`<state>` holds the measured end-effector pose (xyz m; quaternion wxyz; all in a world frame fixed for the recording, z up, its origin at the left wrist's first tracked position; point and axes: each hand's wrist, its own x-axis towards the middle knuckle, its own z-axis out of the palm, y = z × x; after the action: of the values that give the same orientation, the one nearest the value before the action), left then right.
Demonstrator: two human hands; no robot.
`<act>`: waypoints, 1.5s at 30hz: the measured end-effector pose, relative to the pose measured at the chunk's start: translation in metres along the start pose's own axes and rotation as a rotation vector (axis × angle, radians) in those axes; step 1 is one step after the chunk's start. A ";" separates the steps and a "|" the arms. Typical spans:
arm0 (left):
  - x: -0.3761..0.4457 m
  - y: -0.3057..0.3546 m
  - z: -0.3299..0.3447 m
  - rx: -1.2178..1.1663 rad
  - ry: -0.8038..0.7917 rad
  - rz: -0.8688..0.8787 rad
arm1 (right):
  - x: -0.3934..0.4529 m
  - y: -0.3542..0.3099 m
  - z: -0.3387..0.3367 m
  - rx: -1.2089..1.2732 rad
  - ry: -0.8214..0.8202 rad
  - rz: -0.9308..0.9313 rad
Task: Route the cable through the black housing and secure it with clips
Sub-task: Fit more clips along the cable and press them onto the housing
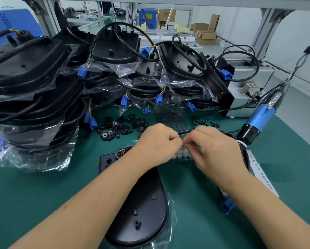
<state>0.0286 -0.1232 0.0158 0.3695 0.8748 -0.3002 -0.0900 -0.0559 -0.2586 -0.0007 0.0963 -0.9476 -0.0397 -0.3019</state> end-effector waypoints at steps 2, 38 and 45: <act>0.000 -0.002 -0.001 -0.059 -0.017 -0.012 | 0.002 0.001 0.000 0.061 -0.020 0.057; -0.033 -0.004 -0.007 -0.302 0.120 0.094 | 0.004 -0.009 -0.017 0.343 -0.116 0.290; -0.033 0.001 -0.009 -0.257 0.164 0.087 | 0.000 -0.012 -0.012 0.217 0.016 0.197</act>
<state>0.0046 -0.0988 0.0207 0.5053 0.8108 -0.2928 -0.0400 -0.0640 -0.2492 0.0109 0.2278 -0.9285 0.0217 -0.2925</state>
